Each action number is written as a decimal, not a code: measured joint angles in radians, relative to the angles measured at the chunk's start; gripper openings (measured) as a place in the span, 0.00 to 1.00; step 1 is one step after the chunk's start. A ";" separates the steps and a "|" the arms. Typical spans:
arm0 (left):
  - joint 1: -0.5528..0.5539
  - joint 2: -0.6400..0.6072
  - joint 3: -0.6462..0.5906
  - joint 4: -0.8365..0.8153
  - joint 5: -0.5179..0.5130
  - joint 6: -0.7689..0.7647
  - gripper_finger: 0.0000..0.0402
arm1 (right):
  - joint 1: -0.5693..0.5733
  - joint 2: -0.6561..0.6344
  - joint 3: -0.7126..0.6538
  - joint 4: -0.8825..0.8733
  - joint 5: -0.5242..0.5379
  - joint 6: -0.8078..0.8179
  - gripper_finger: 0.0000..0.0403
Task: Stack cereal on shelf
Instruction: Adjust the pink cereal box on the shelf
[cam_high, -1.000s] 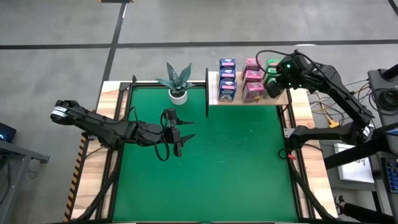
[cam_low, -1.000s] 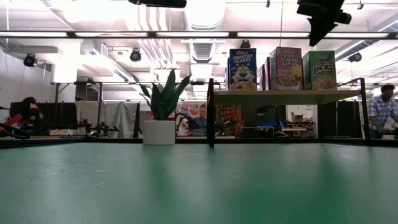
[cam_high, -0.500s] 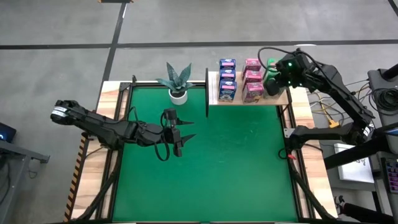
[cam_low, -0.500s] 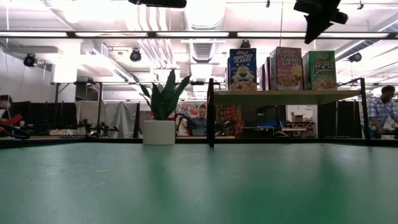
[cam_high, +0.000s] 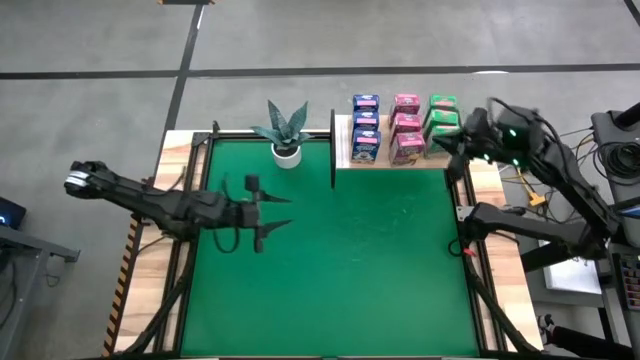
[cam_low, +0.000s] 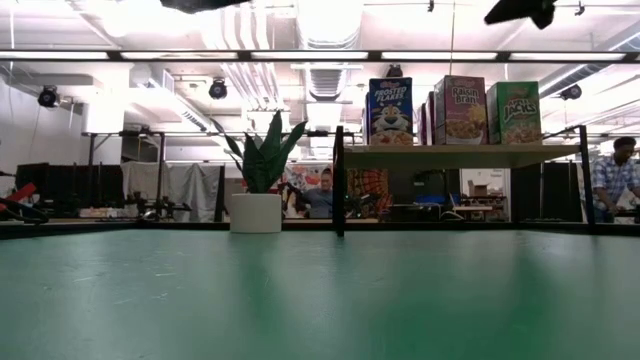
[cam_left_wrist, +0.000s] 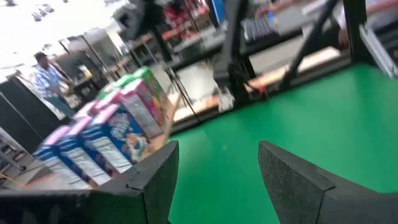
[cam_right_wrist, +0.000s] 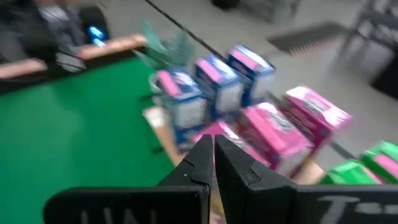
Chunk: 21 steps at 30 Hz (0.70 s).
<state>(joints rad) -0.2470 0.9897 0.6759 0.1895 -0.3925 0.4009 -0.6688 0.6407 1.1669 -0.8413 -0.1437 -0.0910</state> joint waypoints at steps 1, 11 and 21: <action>0.000 -0.029 -0.021 0.016 0.001 -0.001 0.51 | 0.004 -0.034 -0.030 0.024 -0.021 -0.003 0.02; 0.000 -0.235 -0.171 0.064 0.001 -0.101 0.51 | 0.009 -0.302 -0.291 0.204 -0.072 0.003 0.02; 0.007 -0.322 -0.223 0.065 0.000 -0.104 0.51 | 0.008 -0.481 -0.511 0.294 -0.067 0.002 0.02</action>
<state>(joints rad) -0.2396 0.6679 0.4533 0.2543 -0.3927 0.2970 -0.6605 0.1594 0.6560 -0.5473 -0.2104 -0.0887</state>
